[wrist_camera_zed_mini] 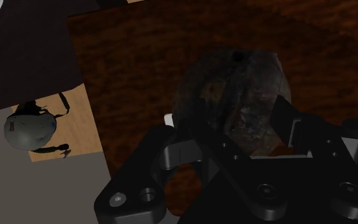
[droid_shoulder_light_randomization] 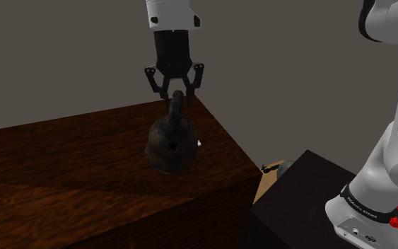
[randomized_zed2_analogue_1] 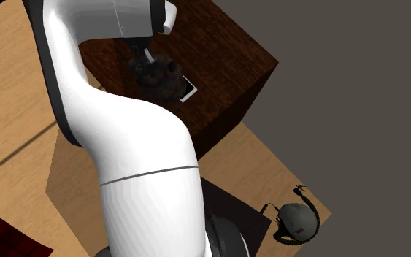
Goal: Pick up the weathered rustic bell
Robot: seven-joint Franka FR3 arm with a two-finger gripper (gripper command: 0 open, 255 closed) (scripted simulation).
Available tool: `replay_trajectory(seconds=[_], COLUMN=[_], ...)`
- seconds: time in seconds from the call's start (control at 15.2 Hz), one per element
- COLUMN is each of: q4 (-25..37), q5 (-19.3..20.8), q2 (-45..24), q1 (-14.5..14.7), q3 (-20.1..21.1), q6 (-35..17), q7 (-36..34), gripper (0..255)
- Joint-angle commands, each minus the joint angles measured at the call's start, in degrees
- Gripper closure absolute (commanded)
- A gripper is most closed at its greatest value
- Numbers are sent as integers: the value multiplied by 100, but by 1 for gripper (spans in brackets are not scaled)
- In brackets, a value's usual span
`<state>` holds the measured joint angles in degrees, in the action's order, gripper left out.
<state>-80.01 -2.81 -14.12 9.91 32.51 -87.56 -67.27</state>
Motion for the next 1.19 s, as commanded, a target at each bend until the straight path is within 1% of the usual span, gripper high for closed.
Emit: replay_trajectory(seconds=[0.0,0.4,0.79,1.12], q4=[-12,-29,656,1345], q5=[1,-5,79,188], q2=[-10,1,-168,-386], q1=[4,0,97,227], q3=[2,2,21,38], q6=[-1,-8,516,998], q7=[2,5,-111,-229], gripper=[255,255,255,255])
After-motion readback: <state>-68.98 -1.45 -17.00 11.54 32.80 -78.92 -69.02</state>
